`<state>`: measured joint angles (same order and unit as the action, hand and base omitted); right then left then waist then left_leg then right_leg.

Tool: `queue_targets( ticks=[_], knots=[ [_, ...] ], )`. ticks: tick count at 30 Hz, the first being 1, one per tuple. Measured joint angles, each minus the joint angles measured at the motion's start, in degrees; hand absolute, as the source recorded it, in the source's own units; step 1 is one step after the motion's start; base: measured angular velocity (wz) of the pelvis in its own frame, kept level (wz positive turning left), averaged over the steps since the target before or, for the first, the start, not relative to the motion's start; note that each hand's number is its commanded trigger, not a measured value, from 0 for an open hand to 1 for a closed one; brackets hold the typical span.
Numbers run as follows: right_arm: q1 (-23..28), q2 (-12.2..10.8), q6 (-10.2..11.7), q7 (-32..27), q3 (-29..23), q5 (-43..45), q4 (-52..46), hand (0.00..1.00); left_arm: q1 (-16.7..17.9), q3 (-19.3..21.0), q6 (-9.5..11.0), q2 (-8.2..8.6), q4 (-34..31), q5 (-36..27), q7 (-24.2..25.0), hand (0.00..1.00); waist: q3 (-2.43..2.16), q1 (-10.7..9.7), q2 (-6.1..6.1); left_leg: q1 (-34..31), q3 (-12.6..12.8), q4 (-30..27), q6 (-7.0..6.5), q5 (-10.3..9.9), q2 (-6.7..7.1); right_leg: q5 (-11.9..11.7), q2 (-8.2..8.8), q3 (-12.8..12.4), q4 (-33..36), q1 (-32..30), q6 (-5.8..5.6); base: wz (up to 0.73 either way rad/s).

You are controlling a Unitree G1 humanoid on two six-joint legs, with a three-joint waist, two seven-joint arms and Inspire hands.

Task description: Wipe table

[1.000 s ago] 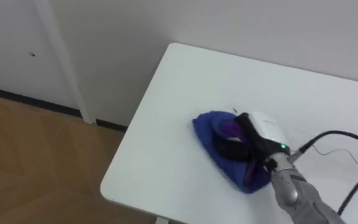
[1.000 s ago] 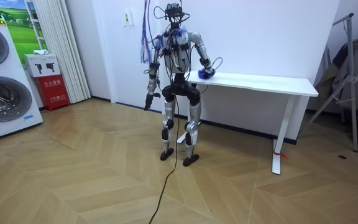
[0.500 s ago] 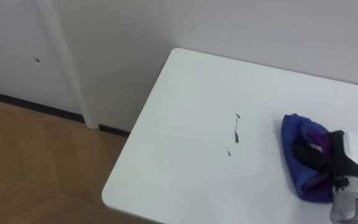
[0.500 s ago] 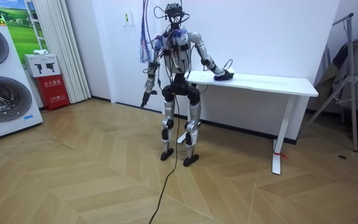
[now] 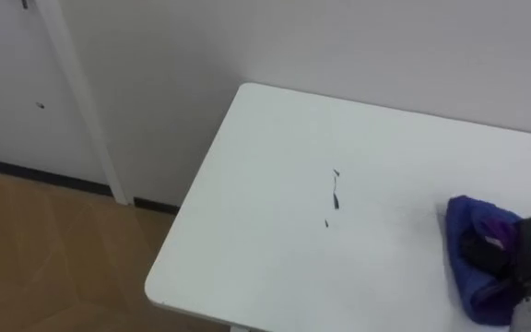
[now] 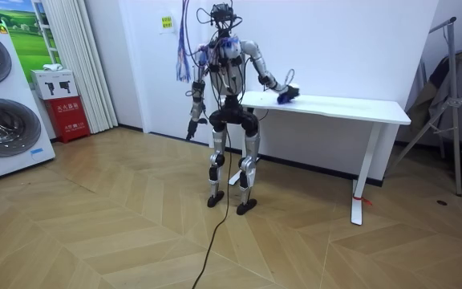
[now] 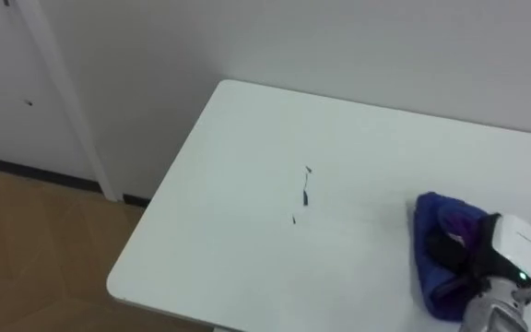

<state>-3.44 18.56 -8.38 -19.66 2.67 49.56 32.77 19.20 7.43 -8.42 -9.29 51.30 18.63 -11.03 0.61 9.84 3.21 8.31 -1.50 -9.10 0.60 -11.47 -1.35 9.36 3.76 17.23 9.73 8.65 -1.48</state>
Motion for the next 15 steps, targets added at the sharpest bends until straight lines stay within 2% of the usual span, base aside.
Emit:
queue_targets(
  ticks=[1,2,4,7,11,14,15],
  knots=[
    [-2.18,-0.87,-1.28,2.36,3.71,1.74,-2.27,1.0,-0.6,-1.05,-0.04,-0.01,0.57,-0.04,0.01,0.0,0.03,1.16,0.07,-0.13,0.19,0.37,0.17,0.14,-0.1,-0.04,-0.14,-0.24,0.05,-0.45,0.11,-0.05],
    [-3.56,-1.46,-1.47,3.38,5.52,2.35,-2.69,1.0,-0.72,-1.43,-0.16,0.0,0.73,-0.04,0.09,0.0,0.05,1.7,0.08,-0.08,0.25,0.51,0.2,0.18,-0.15,-0.05,-0.24,-0.4,-0.01,-0.52,0.15,-0.04],
    [-8.63,-3.98,-1.12,7.33,11.08,3.05,-2.73,1.0,-1.41,-2.08,-0.3,0.17,0.74,-0.4,0.37,0.0,0.13,4.18,0.1,-0.14,0.44,0.66,0.22,0.18,-0.29,-0.01,-0.41,-0.54,-0.16,-0.78,0.22,0.02],
    [-12.3,-4.86,0.13,9.33,12.93,4.06,-2.09,1.0,-1.46,-2.02,-0.45,-0.01,0.6,-0.59,0.46,0.0,0.1,6.6,0.33,-1.16,-0.58,0.72,0.14,0.22,-0.1,0.07,-0.03,1.2,-0.29,-1.12,0.09,0.24],
    [-13.27,-4.54,1.6,7.9,11.31,1.54,1.51,1.0,-0.47,-1.97,-1.16,-0.69,0.37,-0.68,1.65,0.0,0.05,6.17,0.46,-1.91,-1.94,0.08,0.0,0.31,0.26,0.06,0.4,2.59,-0.23,-1.18,0.08,0.36],
    [-10.05,-3.36,5.05,4.76,10.57,0.86,2.4,1.0,0.47,-0.78,-0.84,-1.02,0.34,-0.63,1.65,0.0,-0.05,3.99,0.52,-1.6,-1.68,0.07,0.0,0.31,0.49,0.08,0.61,3.18,-1.0,0.23,0.05,0.31],
    [-8.11,-3.08,6.34,3.0,9.02,-0.26,2.45,1.0,0.44,-0.74,-0.48,-1.09,0.32,-0.63,1.64,0.0,-0.13,2.86,0.57,-1.66,-1.33,0.06,-0.04,0.33,0.86,0.37,0.98,3.4,-1.16,0.75,-0.42,0.34]
  ],
)
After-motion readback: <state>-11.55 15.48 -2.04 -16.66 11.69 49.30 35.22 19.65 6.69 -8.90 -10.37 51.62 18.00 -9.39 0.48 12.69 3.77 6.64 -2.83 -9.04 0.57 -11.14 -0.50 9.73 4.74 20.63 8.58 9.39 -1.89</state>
